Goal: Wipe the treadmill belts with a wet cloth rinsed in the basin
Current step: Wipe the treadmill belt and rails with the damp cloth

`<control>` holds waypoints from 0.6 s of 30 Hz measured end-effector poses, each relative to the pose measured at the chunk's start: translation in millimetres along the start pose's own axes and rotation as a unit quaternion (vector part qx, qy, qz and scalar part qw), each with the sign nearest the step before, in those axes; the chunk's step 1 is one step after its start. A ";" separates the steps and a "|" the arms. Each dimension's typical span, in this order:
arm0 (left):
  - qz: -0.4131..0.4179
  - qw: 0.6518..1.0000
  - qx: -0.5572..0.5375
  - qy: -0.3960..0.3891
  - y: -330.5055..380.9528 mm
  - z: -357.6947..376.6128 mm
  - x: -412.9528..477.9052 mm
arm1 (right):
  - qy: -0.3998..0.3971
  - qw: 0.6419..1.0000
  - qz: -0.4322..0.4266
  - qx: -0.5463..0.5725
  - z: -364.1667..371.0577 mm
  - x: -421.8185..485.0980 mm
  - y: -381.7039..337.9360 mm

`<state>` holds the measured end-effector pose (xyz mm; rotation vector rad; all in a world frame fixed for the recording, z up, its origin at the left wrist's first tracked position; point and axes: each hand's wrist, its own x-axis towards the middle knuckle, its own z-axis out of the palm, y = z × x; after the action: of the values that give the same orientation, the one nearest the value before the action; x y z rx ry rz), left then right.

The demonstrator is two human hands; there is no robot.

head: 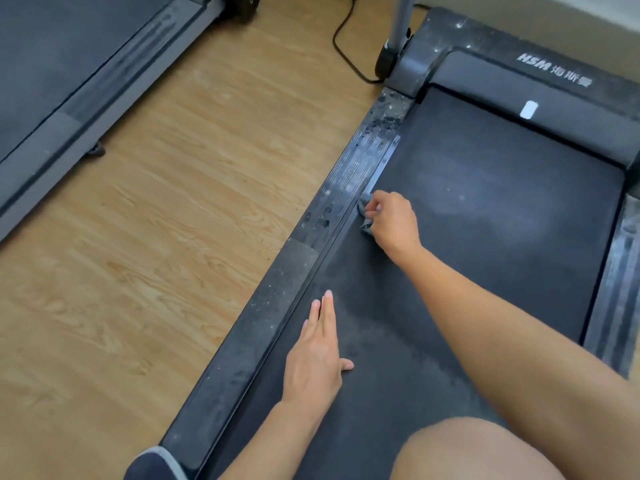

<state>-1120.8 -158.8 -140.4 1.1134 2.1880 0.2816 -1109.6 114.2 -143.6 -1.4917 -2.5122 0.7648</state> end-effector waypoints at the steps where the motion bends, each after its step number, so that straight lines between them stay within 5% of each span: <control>1: -0.004 1.000 0.000 0.000 -0.8 1.5 -1.7 | -0.025 0.999 -0.030 0.007 11.6 -25.8 -2.3; 6: -0.002 1.000 0.022 -0.014 1.3 -1.9 -1.0 | -0.192 0.956 -0.221 -0.014 30.5 -100.4 1.2; 8: 0.008 0.999 0.033 -0.022 3.2 -2.0 1.2 | -0.187 0.964 -0.182 -0.045 13.3 -56.3 2.8; 12: 0.050 0.990 0.131 -0.031 9.4 -6.1 3.5 | -0.023 0.999 0.004 -0.023 -16.5 25.7 16.8; 18: 0.029 0.958 0.273 -0.078 37.9 -9.0 17.4 | -0.014 0.997 0.033 -0.065 -43.1 9.0 64.3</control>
<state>-1109.7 -121.0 -124.2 1.4343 2.1456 -0.4029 -1048.4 162.2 -138.5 -1.6235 -2.5901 0.6478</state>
